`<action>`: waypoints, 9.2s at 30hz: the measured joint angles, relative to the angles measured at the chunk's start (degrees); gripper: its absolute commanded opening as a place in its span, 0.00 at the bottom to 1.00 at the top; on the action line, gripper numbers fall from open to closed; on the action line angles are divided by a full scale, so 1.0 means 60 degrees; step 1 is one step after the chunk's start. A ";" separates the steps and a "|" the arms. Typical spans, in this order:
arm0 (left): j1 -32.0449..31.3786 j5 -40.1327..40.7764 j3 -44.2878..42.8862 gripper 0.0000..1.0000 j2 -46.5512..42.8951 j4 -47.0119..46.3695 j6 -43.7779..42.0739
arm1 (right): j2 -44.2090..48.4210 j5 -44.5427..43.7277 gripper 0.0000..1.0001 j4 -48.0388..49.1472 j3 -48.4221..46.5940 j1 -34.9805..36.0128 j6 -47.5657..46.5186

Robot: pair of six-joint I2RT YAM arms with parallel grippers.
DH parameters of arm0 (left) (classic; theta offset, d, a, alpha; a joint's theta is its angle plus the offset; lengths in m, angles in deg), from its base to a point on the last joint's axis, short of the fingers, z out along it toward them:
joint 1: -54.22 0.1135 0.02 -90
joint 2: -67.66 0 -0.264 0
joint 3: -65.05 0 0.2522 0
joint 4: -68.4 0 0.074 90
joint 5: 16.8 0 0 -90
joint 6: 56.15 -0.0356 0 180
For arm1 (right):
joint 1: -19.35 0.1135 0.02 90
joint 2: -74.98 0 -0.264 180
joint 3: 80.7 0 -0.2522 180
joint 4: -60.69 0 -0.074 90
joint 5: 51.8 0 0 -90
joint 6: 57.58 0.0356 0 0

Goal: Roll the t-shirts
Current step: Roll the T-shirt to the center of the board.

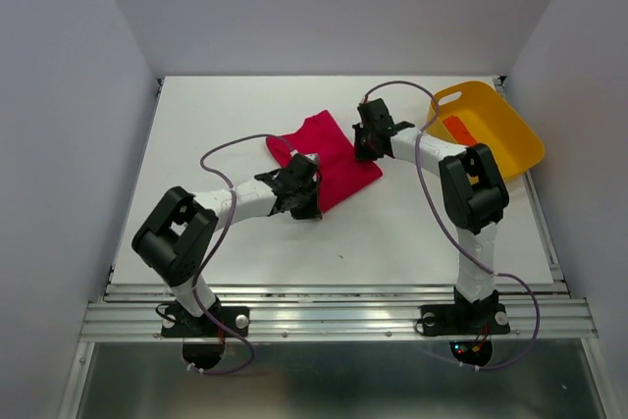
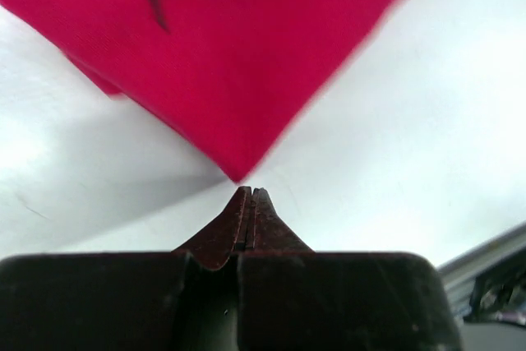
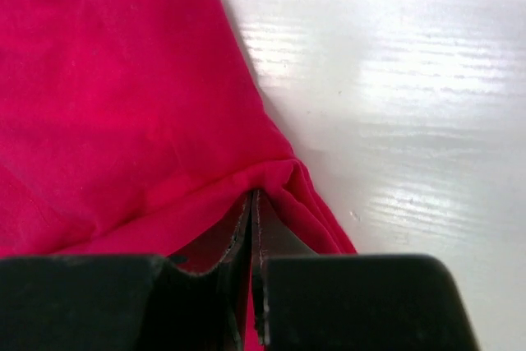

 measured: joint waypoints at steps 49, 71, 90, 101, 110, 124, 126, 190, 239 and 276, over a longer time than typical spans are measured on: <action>0.2033 0.1446 -0.6105 0.00 0.4258 0.1687 -0.1639 | 0.3330 -0.0117 0.22 0.0117 0.2535 0.0736 0.1173; 0.2058 0.1661 -0.2076 0.00 0.0867 0.1107 -0.1450 | 0.2976 0.0393 0.18 0.0444 0.4342 0.0597 0.1486; 0.0262 0.3712 -0.2353 0.38 -0.0732 0.1497 -0.1282 | 0.3027 0.0747 0.28 0.1038 0.4237 0.0004 0.1759; -0.1282 0.4335 -0.3366 0.43 0.0164 0.2055 -0.1650 | 0.5479 0.0423 0.63 0.0699 0.5814 -0.1435 0.2153; -0.2539 0.4513 -0.3654 0.89 0.1410 0.2492 -0.1767 | 0.5672 0.0477 0.66 0.0674 0.5960 -0.1428 0.2273; -0.2943 0.5122 -0.4215 0.79 0.2849 0.2798 -0.1891 | 0.5676 0.0528 0.66 0.0678 0.5974 -0.1428 0.2280; -0.2951 0.5315 -0.4248 0.74 0.3078 0.2911 -0.1916 | 0.5676 0.0539 0.66 0.0685 0.6011 -0.1428 0.2310; -0.2885 0.2903 -0.1392 0.98 -0.0419 0.0579 -0.3887 | 0.2200 0.4517 0.02 0.5916 0.5839 -0.0135 0.6240; -0.2503 0.4069 -0.2200 0.00 0.0754 0.1053 -0.4186 | 0.3453 0.3916 0.91 0.4809 0.6087 -0.0120 0.6025; 0.1537 -0.4710 0.1603 0.00 -0.0240 -0.3559 -0.0699 | 0.5402 0.2255 0.22 0.2371 0.5559 -0.0259 0.4473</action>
